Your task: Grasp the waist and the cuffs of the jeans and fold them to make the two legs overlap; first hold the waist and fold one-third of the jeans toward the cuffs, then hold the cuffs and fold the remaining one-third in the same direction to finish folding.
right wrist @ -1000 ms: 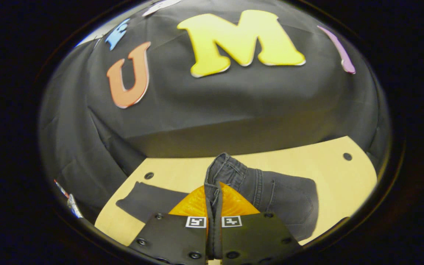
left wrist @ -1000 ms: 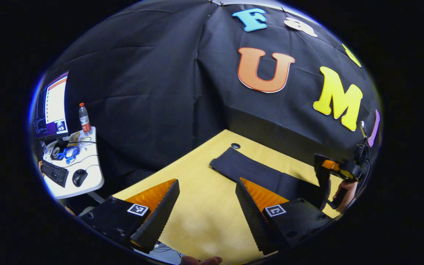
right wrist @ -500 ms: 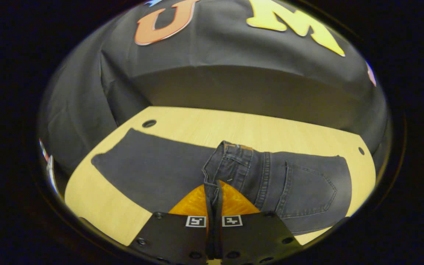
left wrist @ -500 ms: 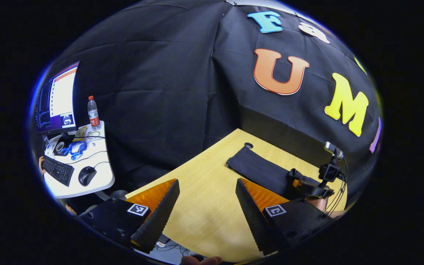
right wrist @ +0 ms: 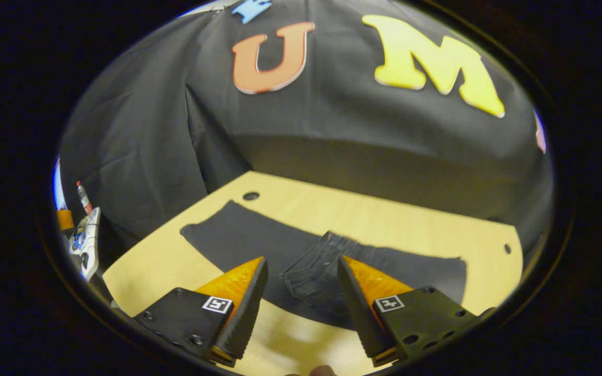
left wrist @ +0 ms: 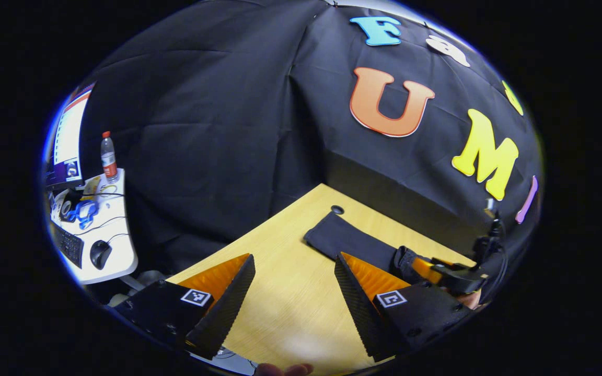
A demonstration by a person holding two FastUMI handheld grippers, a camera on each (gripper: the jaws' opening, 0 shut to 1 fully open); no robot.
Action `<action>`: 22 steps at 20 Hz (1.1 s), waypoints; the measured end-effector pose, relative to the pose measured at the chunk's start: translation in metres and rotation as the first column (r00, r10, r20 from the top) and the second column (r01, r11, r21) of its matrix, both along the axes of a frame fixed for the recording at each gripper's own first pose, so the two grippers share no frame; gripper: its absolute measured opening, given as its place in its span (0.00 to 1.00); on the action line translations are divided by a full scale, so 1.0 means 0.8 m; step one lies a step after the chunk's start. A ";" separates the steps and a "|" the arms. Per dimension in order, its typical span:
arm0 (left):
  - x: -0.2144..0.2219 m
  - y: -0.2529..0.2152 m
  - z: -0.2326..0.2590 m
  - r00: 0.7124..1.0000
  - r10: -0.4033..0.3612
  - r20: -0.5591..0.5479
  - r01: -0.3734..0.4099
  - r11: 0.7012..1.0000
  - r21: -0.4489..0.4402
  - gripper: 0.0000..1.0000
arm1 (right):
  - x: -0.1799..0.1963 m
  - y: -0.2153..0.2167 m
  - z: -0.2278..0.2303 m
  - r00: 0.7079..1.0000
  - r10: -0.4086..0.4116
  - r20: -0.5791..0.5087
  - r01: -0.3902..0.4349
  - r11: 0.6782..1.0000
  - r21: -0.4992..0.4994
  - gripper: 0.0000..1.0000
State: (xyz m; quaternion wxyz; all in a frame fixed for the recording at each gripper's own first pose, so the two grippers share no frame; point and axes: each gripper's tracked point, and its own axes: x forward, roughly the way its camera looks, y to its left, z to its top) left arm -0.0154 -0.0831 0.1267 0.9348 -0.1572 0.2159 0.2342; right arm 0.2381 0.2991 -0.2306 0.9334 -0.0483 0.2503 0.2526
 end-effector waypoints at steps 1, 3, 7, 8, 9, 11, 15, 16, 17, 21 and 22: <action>0.015 -0.004 -0.004 0.999 -0.031 0.007 0.031 0.999 0.011 0.99 | -0.006 -0.016 0.035 0.999 -0.014 0.049 0.013 1.000 0.018 0.83; 0.042 -0.008 -0.021 0.998 -0.069 0.009 0.069 0.998 -0.005 0.99 | -0.026 -0.046 0.096 0.991 -0.047 0.123 0.039 0.997 0.065 0.84; 0.091 -0.009 -0.083 0.998 -0.056 -0.033 0.048 0.979 -0.200 0.99 | -0.070 -0.101 0.183 0.973 -0.107 0.203 0.087 0.990 0.108 0.86; 0.100 -0.007 -0.099 0.997 -0.055 -0.049 0.041 0.967 -0.250 0.99 | -0.077 -0.115 0.196 0.970 -0.119 0.211 0.097 0.989 0.111 0.87; 0.113 -0.005 -0.118 0.997 -0.047 -0.066 0.025 0.955 -0.297 0.99 | -0.081 -0.130 0.208 0.966 -0.133 0.220 0.114 0.988 0.100 0.89; 0.139 0.004 -0.155 0.995 -0.017 -0.100 -0.024 0.920 -0.392 0.99 | -0.087 -0.154 0.224 0.960 -0.155 0.234 0.140 0.987 0.078 0.86; 0.186 0.012 -0.209 0.990 0.015 -0.142 -0.094 0.814 -0.573 0.99 | -0.099 -0.207 0.242 0.946 -0.222 0.236 0.210 0.975 0.073 0.91; 0.198 0.017 -0.217 0.990 0.031 -0.140 -0.110 0.789 -0.605 0.99 | -0.101 -0.215 0.240 0.945 -0.243 0.221 0.232 0.970 0.076 0.91; 0.210 0.018 -0.221 0.989 0.052 -0.136 -0.128 0.754 -0.645 1.00 | -0.104 -0.222 0.239 0.943 -0.258 0.209 0.248 0.966 0.073 0.91; 0.243 0.035 -0.233 0.983 0.143 -0.112 -0.179 0.649 -0.740 0.98 | -0.103 -0.241 0.243 0.935 -0.285 0.211 0.281 0.958 0.050 0.93; 0.248 0.041 -0.233 0.981 0.162 -0.103 -0.183 0.636 -0.750 0.97 | -0.103 -0.245 0.242 0.933 -0.293 0.207 0.289 0.956 0.048 0.91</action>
